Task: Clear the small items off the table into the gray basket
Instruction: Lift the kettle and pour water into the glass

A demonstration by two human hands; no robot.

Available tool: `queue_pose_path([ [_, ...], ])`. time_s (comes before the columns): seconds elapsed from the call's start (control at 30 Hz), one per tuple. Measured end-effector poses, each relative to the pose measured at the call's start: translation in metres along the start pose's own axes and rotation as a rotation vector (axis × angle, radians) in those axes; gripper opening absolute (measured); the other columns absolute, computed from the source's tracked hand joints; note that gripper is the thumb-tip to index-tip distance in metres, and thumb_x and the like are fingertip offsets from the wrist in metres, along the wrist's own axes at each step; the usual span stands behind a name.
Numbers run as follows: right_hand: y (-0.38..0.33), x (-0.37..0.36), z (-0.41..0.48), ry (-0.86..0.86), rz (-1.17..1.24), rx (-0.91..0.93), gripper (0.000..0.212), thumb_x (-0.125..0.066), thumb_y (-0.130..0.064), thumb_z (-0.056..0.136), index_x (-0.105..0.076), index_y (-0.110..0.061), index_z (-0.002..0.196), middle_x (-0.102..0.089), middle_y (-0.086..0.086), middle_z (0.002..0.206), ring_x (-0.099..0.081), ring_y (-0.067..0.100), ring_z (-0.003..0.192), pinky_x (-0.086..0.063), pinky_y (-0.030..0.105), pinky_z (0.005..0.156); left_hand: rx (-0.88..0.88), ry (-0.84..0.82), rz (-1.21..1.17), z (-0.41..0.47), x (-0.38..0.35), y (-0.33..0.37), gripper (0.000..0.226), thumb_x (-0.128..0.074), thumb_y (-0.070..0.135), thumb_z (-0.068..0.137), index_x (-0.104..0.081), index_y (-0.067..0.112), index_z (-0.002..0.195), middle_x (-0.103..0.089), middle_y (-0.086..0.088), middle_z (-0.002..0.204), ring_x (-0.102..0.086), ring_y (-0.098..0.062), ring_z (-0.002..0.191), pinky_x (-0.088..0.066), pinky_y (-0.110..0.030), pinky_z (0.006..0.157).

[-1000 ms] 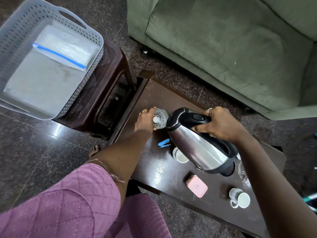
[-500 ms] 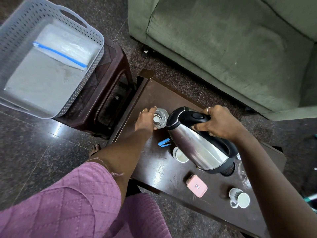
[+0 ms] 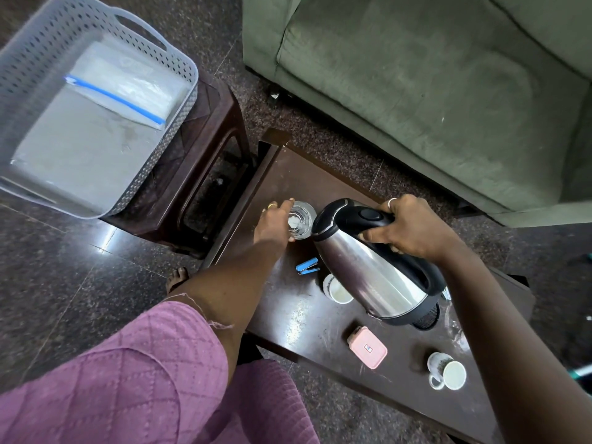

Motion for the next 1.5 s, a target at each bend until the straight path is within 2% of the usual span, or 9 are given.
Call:
queue_pose_path([
  [0.17,-0.002,0.001,0.001,-0.003,0.009,-0.007,0.017,-0.078,-0.023,0.069,-0.063,-0.016,0.067,-0.057,0.0,0.053,-0.05,0.006,0.034,-0.042,0.022,0.041,0.008,0.001,-0.018,0.0,0.0,-0.001,0.086,-0.077,0.006,0.069,-0.033,0.026,0.139,-0.044,-0.017,0.133,-0.046,-0.035,0.123,-0.045,-0.046,0.095],
  [0.33,-0.003,0.001,0.003,0.003,0.023,-0.004,0.014,-0.078,-0.022,0.07,-0.066,-0.015,0.072,-0.057,-0.002,0.052,-0.048,0.001,0.03,-0.04,0.017,0.036,0.004,0.004,-0.023,-0.001,0.001,0.0,0.086,-0.077,0.005,0.068,-0.033,0.027,0.139,-0.044,-0.018,0.133,-0.045,-0.035,0.124,-0.046,-0.047,0.095],
  [0.47,-0.004,0.003,0.004,0.016,0.027,0.006,0.016,-0.078,-0.021,0.069,-0.063,-0.018,0.065,-0.055,-0.003,0.051,-0.049,0.0,0.03,-0.039,0.014,0.035,-0.002,0.003,-0.024,-0.001,0.001,-0.001,0.087,-0.078,0.006,0.068,-0.033,0.026,0.139,-0.044,-0.019,0.133,-0.044,-0.034,0.126,-0.045,-0.046,0.097],
  [0.67,-0.002,0.001,0.008,0.029,0.012,-0.006,0.019,-0.078,-0.025,0.067,-0.062,-0.017,0.063,-0.055,-0.002,0.049,-0.047,0.003,0.028,-0.04,0.017,0.034,0.004,0.001,-0.025,-0.001,0.003,-0.001,0.086,-0.078,0.006,0.068,-0.033,0.026,0.139,-0.044,-0.017,0.133,-0.045,-0.034,0.125,-0.045,-0.045,0.096],
  [0.8,-0.002,-0.001,0.011,0.018,-0.005,-0.012,0.021,-0.078,-0.027,0.067,-0.064,-0.011,0.069,-0.057,0.002,0.051,-0.048,0.005,0.029,-0.044,0.022,0.037,-0.005,-0.019,-0.015,-0.001,0.001,-0.001,0.086,-0.077,0.008,0.07,-0.031,0.027,0.14,-0.043,-0.017,0.135,-0.041,-0.033,0.129,-0.045,-0.048,0.1],
  [1.0,-0.004,-0.001,0.01,0.018,-0.007,-0.015,0.021,-0.078,-0.026,0.067,-0.064,-0.01,0.068,-0.056,0.002,0.049,-0.048,0.006,0.029,-0.044,0.023,0.037,-0.009,-0.008,-0.024,-0.001,0.003,-0.001,0.085,-0.078,0.008,0.069,-0.033,0.025,0.139,-0.045,-0.017,0.13,-0.047,-0.034,0.123,-0.046,-0.047,0.097],
  [1.2,-0.006,-0.003,0.005,0.017,0.002,-0.02,0.02,-0.077,-0.024,0.068,-0.065,-0.009,0.072,-0.058,0.005,0.052,-0.053,0.016,0.037,-0.047,0.026,0.041,-0.019,-0.004,-0.034,0.001,0.001,-0.003,0.086,-0.078,0.008,0.068,-0.033,0.026,0.139,-0.044,-0.018,0.133,-0.042,-0.034,0.128,-0.045,-0.049,0.099],
  [1.37,-0.002,-0.004,-0.002,0.043,0.041,-0.026,0.02,-0.078,-0.022,0.069,-0.061,-0.011,0.065,-0.054,0.002,0.047,-0.046,0.005,0.029,-0.039,0.018,0.035,-0.001,-0.032,-0.061,0.003,0.0,-0.005,0.089,-0.079,0.008,0.066,-0.033,0.028,0.139,-0.043,-0.018,0.135,-0.041,-0.034,0.13,-0.043,-0.048,0.101],
  [1.5,0.007,-0.004,-0.012,0.077,0.091,-0.051,0.019,-0.078,-0.019,0.07,-0.062,-0.009,0.069,-0.053,0.003,0.044,-0.045,0.008,0.029,-0.039,0.017,0.034,-0.023,-0.083,-0.072,-0.001,0.002,-0.008,0.101,-0.082,0.009,0.062,-0.025,0.033,0.142,-0.047,-0.017,0.131,-0.05,-0.035,0.12,-0.045,-0.045,0.099],
])
Point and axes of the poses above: each hand's wrist, its own z-axis towards the middle knuckle, its own x-axis out of the back of the hand, y = z × x, the point moved 7 cm from there along z, towards the middle knuckle
